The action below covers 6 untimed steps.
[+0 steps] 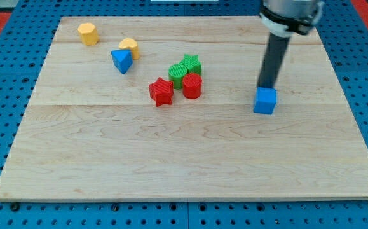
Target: Slide the blue cube towards the bottom right
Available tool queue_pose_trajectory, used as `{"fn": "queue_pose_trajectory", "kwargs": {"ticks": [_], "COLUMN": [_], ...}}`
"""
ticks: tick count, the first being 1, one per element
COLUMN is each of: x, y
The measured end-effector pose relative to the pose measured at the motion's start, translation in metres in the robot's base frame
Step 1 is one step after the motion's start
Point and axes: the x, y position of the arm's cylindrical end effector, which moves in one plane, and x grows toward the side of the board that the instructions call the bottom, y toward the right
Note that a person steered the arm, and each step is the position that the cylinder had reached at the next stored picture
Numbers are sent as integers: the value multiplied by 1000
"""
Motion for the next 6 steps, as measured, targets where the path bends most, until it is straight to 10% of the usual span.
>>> {"fn": "queue_pose_trajectory", "kwargs": {"ticks": [1, 3, 6], "x": [47, 0, 103], "y": [-5, -27, -6]}}
